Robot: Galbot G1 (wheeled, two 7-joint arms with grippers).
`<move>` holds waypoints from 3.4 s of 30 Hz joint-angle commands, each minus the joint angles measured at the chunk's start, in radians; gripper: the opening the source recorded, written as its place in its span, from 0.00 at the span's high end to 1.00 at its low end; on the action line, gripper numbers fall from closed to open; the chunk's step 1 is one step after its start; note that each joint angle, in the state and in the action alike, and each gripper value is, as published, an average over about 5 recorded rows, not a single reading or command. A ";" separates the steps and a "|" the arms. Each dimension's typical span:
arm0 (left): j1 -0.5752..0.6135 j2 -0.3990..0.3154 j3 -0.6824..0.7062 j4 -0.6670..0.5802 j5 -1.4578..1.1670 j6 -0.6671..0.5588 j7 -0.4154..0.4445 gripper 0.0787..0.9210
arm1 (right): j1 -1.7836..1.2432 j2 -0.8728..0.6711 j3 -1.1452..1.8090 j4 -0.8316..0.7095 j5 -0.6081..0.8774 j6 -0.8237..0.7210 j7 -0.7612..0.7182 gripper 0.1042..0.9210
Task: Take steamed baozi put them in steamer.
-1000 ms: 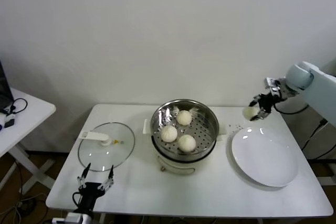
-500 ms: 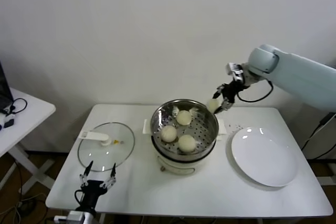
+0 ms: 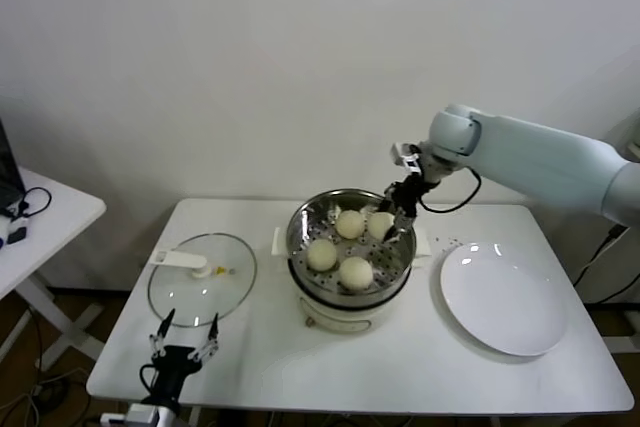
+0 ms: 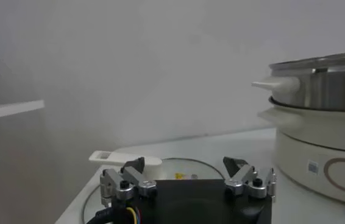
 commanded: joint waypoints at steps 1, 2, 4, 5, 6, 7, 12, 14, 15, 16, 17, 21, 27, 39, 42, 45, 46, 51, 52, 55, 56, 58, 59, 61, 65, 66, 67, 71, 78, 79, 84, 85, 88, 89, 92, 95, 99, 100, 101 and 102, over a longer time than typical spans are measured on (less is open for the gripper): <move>0.005 0.004 0.005 0.008 0.000 -0.006 0.001 0.12 | -0.022 0.049 -0.043 -0.042 -0.008 -0.003 0.002 0.34; 0.005 0.003 0.007 0.009 0.001 -0.006 0.001 0.12 | -0.023 0.053 -0.044 -0.051 -0.017 0.000 0.000 0.34; 0.004 0.002 0.009 0.010 0.001 -0.007 0.000 0.12 | -0.025 0.060 -0.045 -0.066 -0.037 0.008 -0.005 0.34; 0.004 0.002 0.011 0.010 0.001 -0.007 0.000 0.12 | -0.025 0.064 -0.046 -0.073 -0.046 0.011 -0.007 0.34; 0.003 0.001 0.012 0.010 0.001 -0.007 0.000 0.12 | -0.026 0.067 -0.046 -0.077 -0.051 0.014 -0.008 0.34; 0.003 0.001 0.013 0.011 0.002 -0.007 0.001 0.12 | -0.027 0.070 -0.047 -0.080 -0.055 0.015 -0.008 0.34; 0.002 0.003 0.014 0.013 0.003 -0.009 0.001 0.12 | -0.035 0.083 -0.047 -0.090 -0.068 0.016 -0.009 0.34; 0.002 0.004 0.014 0.014 0.004 -0.009 0.001 0.12 | -0.040 0.087 -0.048 -0.089 -0.072 0.017 -0.008 0.34; 0.002 0.005 0.014 0.014 0.004 -0.009 0.001 0.12 | -0.041 0.088 -0.049 -0.088 -0.073 0.017 -0.008 0.34; 0.002 0.005 0.014 0.015 0.004 -0.009 0.001 0.12 | -0.043 0.090 -0.049 -0.087 -0.075 0.017 -0.008 0.34; 0.001 0.006 0.014 0.015 0.005 -0.009 0.001 0.12 | -0.046 0.091 -0.050 -0.087 -0.078 0.018 -0.007 0.34; 0.000 0.007 0.014 0.017 0.005 -0.008 0.001 0.12 | -0.052 0.096 -0.053 -0.089 -0.092 0.022 -0.007 0.34; -0.003 0.007 0.015 0.020 0.007 -0.008 0.001 0.12 | -0.054 0.095 -0.058 -0.086 -0.096 0.026 -0.005 0.34; -0.007 0.008 0.016 0.019 0.008 -0.004 0.001 0.12 | -0.039 0.090 -0.053 -0.066 -0.068 0.030 -0.002 0.13; -0.007 0.008 0.017 0.020 0.008 -0.005 0.001 0.12 | -0.010 0.078 -0.055 -0.044 -0.044 0.033 -0.009 0.12; -0.008 0.008 0.019 0.020 0.008 -0.005 0.001 0.12 | 0.030 0.056 -0.059 -0.012 -0.013 0.037 -0.015 0.12; -0.009 0.007 0.020 0.020 0.008 -0.004 0.001 0.12 | 0.045 0.046 -0.060 0.000 -0.002 0.039 -0.017 0.12; -0.012 0.006 0.026 0.018 0.012 -0.002 0.000 0.12 | 0.105 -0.023 -0.059 0.054 0.037 0.057 -0.012 0.12; -0.012 0.006 0.026 0.018 0.013 -0.002 0.000 0.12 | 0.116 -0.041 -0.058 0.067 0.044 0.062 -0.007 0.12; -0.016 0.003 0.026 0.018 0.019 0.001 0.000 0.12 | 0.138 -0.107 -0.041 0.115 0.054 0.079 0.021 0.12; -0.017 0.002 0.026 0.018 0.021 0.002 0.000 0.12 | 0.144 -0.135 -0.034 0.137 0.051 0.086 0.031 0.12; -0.022 0.000 0.025 0.018 0.022 0.003 -0.001 0.12 | 0.147 -0.201 -0.015 0.181 0.046 0.095 0.058 0.12; -0.024 -0.001 0.025 0.019 0.023 0.004 -0.002 0.12 | 0.143 -0.234 -0.003 0.197 0.042 0.095 0.071 0.12; -0.028 -0.002 0.026 0.019 0.023 0.005 -0.002 0.12 | 0.117 -0.293 0.030 0.216 0.038 0.090 0.098 0.12; -0.032 -0.006 0.026 0.017 0.024 0.010 -0.001 0.12 | 0.035 -0.425 0.117 0.286 0.004 0.083 0.130 0.12; -0.034 -0.007 0.026 0.017 0.025 0.011 -0.002 0.12 | 0.012 -0.459 0.143 0.310 -0.003 0.080 0.141 0.12; -0.035 -0.009 0.027 0.017 0.025 0.012 -0.002 0.12 | -0.021 -0.487 0.171 0.332 -0.007 0.076 0.155 0.12; -0.035 -0.013 0.033 0.010 0.029 0.012 -0.004 0.12 | -0.265 -0.596 0.441 0.402 -0.030 0.063 0.248 0.12; -0.035 -0.060 0.066 -0.017 0.064 0.021 -0.009 0.12 | -0.707 -0.727 0.872 0.549 -0.106 0.073 0.514 0.12; -0.038 -0.064 0.070 -0.021 0.070 0.022 -0.011 0.12 | -0.806 -0.732 0.972 0.561 -0.119 0.077 0.530 0.12; -0.037 -0.066 0.079 -0.047 0.083 0.033 -0.020 0.12 | -1.426 -0.655 1.643 0.624 -0.200 0.091 0.604 0.12; -0.035 -0.068 0.077 -0.049 0.083 0.033 -0.021 0.12 | -1.512 -0.622 1.737 0.636 -0.219 0.095 0.619 0.12; -0.030 -0.072 0.074 -0.053 0.085 0.032 -0.023 0.12 | -1.723 -0.498 1.961 0.678 -0.252 0.108 0.668 0.12; -0.029 -0.073 0.073 -0.052 0.087 0.031 -0.023 0.12 | -1.770 -0.459 2.010 0.692 -0.253 0.115 0.680 0.12; -0.026 -0.078 0.072 -0.053 0.090 0.028 -0.024 0.12 | -1.891 -0.337 2.125 0.734 -0.258 0.154 0.722 0.12; -0.027 -0.082 0.070 -0.059 0.089 0.031 -0.026 0.12 | -1.990 -0.208 2.210 0.765 -0.266 0.218 0.777 0.12; -0.037 -0.083 0.062 -0.068 0.079 0.042 -0.030 0.12 | -2.101 -0.029 2.282 0.801 -0.273 0.314 0.832 0.12; -0.041 -0.082 0.059 -0.069 0.076 0.044 -0.030 0.12 | -2.125 0.014 2.291 0.807 -0.274 0.338 0.839 0.12; -0.043 -0.080 0.056 -0.069 0.073 0.046 -0.031 0.12 | -2.145 0.053 2.298 0.811 -0.274 0.361 0.843 0.12; -0.045 -0.077 0.053 -0.069 0.070 0.048 -0.031 0.12 | -2.162 0.088 2.302 0.814 -0.272 0.380 0.844 0.12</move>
